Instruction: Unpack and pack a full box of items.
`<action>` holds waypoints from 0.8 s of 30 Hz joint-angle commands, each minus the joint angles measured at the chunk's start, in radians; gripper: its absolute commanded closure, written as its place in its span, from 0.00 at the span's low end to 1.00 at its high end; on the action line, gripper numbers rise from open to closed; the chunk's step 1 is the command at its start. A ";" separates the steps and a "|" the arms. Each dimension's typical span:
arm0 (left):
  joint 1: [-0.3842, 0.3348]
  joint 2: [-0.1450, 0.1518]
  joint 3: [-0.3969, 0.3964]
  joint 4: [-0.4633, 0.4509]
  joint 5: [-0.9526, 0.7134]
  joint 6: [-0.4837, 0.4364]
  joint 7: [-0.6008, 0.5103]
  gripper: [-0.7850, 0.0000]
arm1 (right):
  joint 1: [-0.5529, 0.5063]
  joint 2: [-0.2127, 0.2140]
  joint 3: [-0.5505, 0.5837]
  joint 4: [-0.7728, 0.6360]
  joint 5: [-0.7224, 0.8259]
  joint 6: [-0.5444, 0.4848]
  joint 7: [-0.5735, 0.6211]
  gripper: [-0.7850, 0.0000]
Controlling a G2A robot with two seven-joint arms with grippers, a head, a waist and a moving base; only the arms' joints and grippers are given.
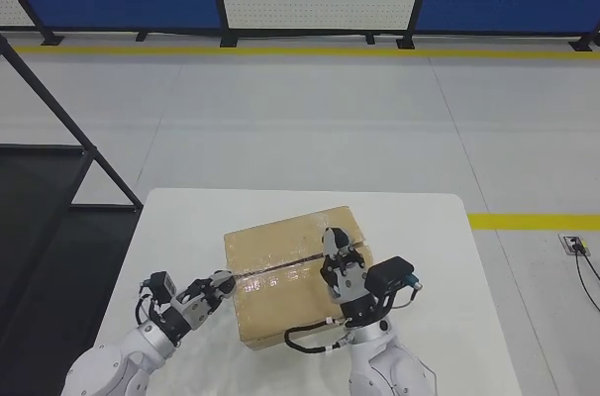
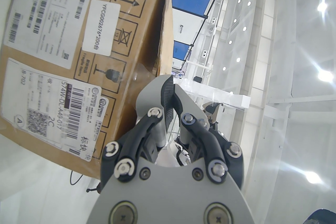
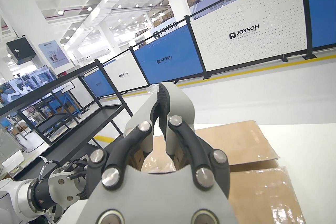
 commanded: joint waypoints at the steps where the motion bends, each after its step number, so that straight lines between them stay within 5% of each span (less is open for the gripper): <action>1: -0.003 0.000 0.002 0.004 0.002 0.002 -0.002 1.00 | -0.003 0.001 0.005 0.002 0.004 0.003 -0.002 1.00; 24: -0.003 -0.001 0.005 0.003 -0.015 -0.016 0.014 1.00 | 0.028 0.010 0.029 0.026 0.008 -0.099 -0.115 1.00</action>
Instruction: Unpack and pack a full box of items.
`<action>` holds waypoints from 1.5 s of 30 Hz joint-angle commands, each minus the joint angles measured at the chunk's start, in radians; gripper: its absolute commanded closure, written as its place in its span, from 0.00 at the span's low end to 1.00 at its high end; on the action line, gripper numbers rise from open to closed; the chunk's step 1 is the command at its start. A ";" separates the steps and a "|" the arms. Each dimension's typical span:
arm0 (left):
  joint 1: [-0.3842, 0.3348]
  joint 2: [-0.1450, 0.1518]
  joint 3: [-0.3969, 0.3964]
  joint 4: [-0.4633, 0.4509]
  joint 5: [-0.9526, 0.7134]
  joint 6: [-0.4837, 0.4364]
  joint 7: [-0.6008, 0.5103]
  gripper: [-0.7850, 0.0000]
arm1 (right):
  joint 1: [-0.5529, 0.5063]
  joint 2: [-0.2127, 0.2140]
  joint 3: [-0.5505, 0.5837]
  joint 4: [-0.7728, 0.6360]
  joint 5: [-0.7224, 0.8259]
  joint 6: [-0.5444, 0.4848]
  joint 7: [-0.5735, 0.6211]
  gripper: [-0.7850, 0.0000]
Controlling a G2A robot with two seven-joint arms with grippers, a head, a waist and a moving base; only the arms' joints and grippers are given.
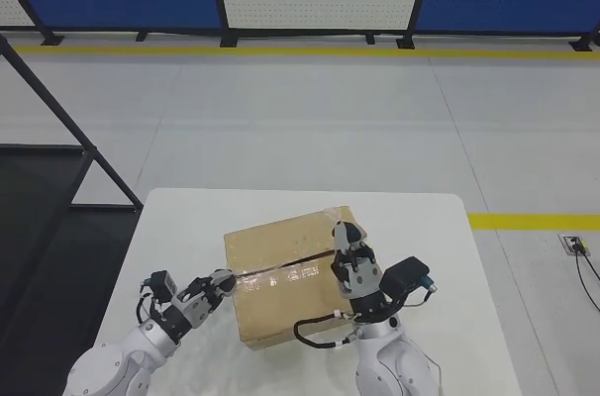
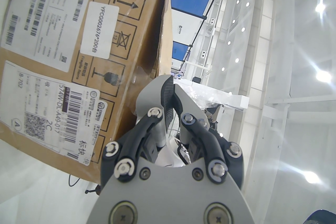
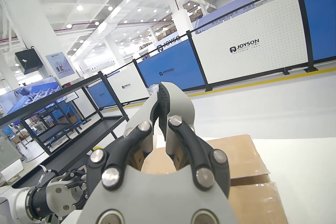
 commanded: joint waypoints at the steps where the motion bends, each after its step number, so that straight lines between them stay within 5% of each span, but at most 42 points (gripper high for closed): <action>1: 0.001 0.000 -0.001 0.000 -0.001 -0.002 0.001 1.00 | 0.003 0.001 0.000 -0.001 -0.003 -0.015 -0.001 1.00; 20: 0.020 0.001 -0.019 -0.002 -0.033 -0.032 -0.020 1.00 | 0.088 0.004 -0.069 -0.017 -0.042 -0.153 -0.009 1.00; 30: 0.097 0.017 -0.042 -0.022 0.044 -0.102 -0.236 1.00 | 0.131 -0.001 -0.108 -0.017 -0.055 -0.143 0.032 1.00; 45: 0.058 0.013 0.024 0.022 0.073 -0.077 -0.163 1.00 | 0.151 0.001 -0.129 -0.018 -0.083 -0.167 0.039 1.00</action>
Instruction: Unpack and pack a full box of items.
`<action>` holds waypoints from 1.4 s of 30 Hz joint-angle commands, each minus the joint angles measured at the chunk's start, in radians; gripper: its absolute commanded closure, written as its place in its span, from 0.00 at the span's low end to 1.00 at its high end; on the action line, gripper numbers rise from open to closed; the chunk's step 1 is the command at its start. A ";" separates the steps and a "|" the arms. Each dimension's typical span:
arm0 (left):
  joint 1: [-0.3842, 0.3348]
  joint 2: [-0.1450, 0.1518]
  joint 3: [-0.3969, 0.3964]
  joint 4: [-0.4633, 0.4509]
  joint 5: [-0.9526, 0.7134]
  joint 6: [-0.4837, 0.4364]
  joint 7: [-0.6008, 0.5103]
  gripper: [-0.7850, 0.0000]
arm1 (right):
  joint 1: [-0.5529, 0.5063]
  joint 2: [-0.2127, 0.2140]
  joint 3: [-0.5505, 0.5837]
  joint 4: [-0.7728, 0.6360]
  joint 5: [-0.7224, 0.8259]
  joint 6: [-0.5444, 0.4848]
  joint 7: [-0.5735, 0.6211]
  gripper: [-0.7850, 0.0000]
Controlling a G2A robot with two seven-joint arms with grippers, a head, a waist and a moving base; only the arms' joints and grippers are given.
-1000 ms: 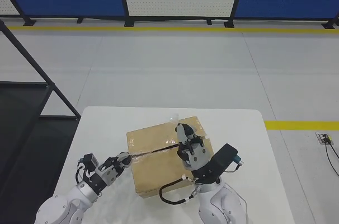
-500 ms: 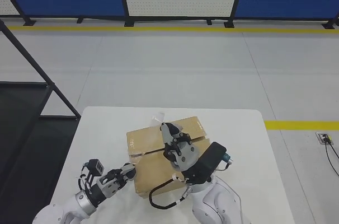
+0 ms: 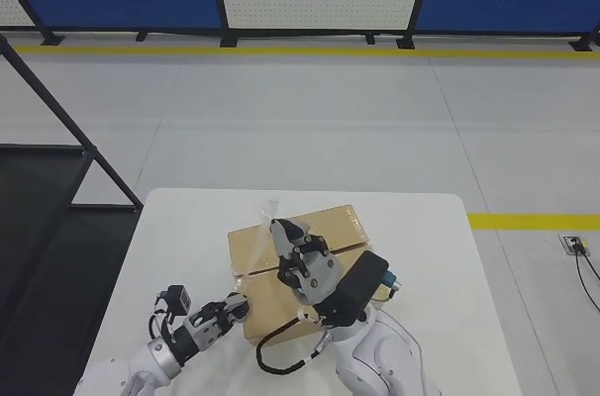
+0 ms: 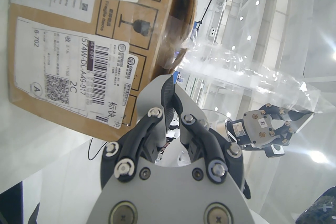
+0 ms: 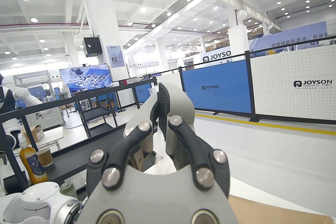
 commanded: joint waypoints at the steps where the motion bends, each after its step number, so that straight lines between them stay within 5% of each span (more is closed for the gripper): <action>1: 0.000 0.000 0.000 0.003 0.000 0.002 0.000 1.00 | 0.001 0.001 -0.001 -0.001 -0.004 -0.006 -0.004 1.00; 42: 0.027 0.016 -0.014 -0.040 0.026 0.023 -0.060 1.00 | -0.029 0.027 0.116 0.058 0.074 -0.067 -0.021 1.00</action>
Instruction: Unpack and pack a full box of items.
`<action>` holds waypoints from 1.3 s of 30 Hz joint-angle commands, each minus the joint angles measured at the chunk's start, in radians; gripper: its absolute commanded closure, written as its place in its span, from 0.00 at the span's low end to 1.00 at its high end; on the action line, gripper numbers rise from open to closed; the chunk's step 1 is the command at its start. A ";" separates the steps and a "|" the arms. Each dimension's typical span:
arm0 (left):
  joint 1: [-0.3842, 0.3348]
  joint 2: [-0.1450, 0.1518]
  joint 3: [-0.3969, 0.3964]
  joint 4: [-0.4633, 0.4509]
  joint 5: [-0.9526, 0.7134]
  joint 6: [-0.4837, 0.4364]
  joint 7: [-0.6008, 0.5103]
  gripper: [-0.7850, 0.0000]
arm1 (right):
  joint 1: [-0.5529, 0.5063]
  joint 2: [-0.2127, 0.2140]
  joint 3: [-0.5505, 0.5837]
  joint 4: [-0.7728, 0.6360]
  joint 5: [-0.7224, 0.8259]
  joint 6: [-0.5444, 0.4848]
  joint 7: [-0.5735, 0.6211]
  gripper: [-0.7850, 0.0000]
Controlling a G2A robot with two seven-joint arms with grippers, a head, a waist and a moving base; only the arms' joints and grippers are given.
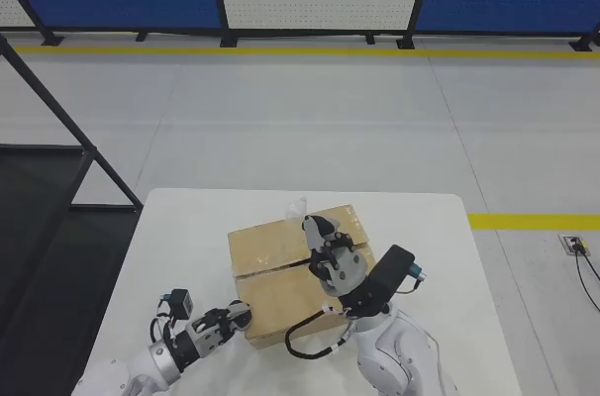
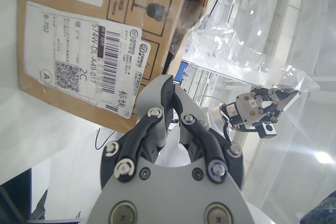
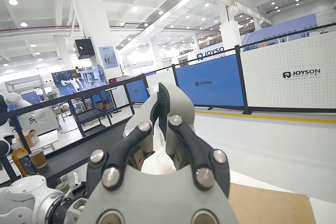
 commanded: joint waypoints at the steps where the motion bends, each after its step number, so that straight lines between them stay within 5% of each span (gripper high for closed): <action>1: 0.010 0.002 -0.009 -0.016 -0.006 -0.002 -0.012 1.00 | 0.001 0.001 0.006 0.008 0.009 -0.001 0.004 1.00; 12: 0.048 0.003 -0.085 -0.094 -0.114 -0.031 0.017 1.00 | 0.007 0.005 0.027 0.040 0.051 0.016 0.029 1.00; 22: -0.006 0.000 -0.101 -0.086 -0.183 -0.013 0.091 1.00 | -0.010 0.009 0.048 0.051 0.081 0.056 0.037 1.00; 39: -0.159 -0.003 0.009 0.002 -0.094 0.120 0.180 1.00 | -0.044 0.014 0.062 0.066 0.124 0.083 0.038 1.00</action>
